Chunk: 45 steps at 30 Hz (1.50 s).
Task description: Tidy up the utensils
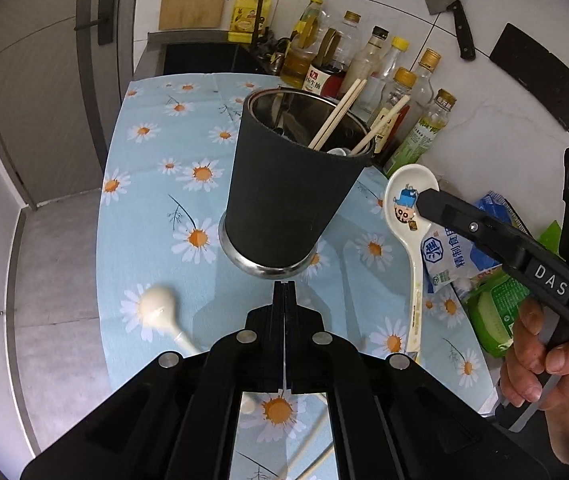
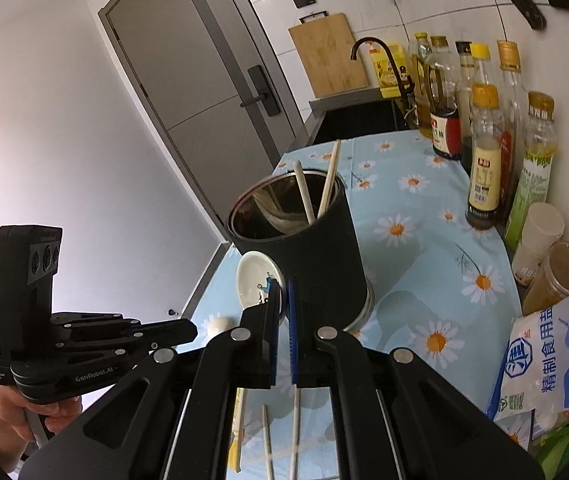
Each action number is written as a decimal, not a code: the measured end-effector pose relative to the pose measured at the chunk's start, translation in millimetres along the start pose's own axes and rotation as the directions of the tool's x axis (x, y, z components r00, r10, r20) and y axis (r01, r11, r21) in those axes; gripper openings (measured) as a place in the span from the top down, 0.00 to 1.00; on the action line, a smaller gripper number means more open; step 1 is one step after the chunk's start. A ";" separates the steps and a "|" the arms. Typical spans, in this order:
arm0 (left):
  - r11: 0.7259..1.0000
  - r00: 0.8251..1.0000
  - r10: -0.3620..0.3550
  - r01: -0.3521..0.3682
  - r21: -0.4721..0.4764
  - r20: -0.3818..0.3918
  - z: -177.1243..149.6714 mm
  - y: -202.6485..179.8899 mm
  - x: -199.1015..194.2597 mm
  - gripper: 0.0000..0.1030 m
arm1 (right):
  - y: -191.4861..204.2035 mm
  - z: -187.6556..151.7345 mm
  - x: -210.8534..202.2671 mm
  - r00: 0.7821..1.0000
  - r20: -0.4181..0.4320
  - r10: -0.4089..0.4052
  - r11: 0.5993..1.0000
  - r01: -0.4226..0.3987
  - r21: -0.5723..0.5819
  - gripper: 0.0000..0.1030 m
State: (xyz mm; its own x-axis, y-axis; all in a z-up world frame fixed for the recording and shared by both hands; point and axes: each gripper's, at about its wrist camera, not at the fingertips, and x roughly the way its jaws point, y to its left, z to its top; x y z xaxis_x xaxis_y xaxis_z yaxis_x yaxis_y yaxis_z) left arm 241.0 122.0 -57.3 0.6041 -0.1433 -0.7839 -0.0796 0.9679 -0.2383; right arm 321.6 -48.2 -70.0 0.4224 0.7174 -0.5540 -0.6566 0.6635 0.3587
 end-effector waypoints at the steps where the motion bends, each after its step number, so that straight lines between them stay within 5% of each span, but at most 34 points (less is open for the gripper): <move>1: 1.000 1.000 0.000 0.000 0.000 0.000 0.3 2.2 0.4 1.00 | 0.2 0.5 -0.2 1.000 0.002 0.000 1.000 0.000 0.002 0.95; 17: 0.984 0.997 0.071 -0.077 -0.158 -0.040 -9.5 68.3 1.9 0.94 | -6.0 1.5 13.4 0.999 -0.024 0.022 1.000 -0.022 -0.002 0.95; 19: 0.977 0.995 0.081 -0.090 -0.192 -0.050 -13.3 78.1 2.2 0.84 | -7.0 1.4 14.6 0.999 -0.028 0.027 1.000 -0.027 -0.003 0.95; 28: 0.933 0.976 0.175 -0.207 -0.294 -0.131 -44.4 128.3 18.6 0.83 | -11.4 -4.0 23.8 0.997 -0.059 0.053 0.999 -0.053 -0.002 0.95; 34: 0.912 0.980 0.120 -0.173 -0.372 -0.162 -55.4 147.0 34.9 0.83 | -12.6 -5.6 27.4 0.996 -0.071 0.061 0.998 -0.061 -0.002 0.95; 39: 0.903 0.985 0.035 -0.103 -0.418 -0.167 -56.1 141.7 47.9 0.71 | -13.9 -6.5 26.7 0.996 -0.071 0.056 0.998 -0.057 0.000 0.95; 45: 0.873 0.972 -0.019 -0.098 -0.477 -0.233 -57.6 136.8 66.4 0.71 | -17.1 -7.1 24.5 0.996 -0.069 0.050 0.999 -0.050 0.011 0.95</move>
State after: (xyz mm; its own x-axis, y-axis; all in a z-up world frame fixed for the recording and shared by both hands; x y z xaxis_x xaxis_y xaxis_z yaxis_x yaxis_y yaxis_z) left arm 224.6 233.0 -175.0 0.4041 -0.2056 -0.8913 -0.5070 0.7607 -0.4053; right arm 338.7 -43.5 -95.0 0.3447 0.7336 -0.5857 -0.6699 0.6293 0.3940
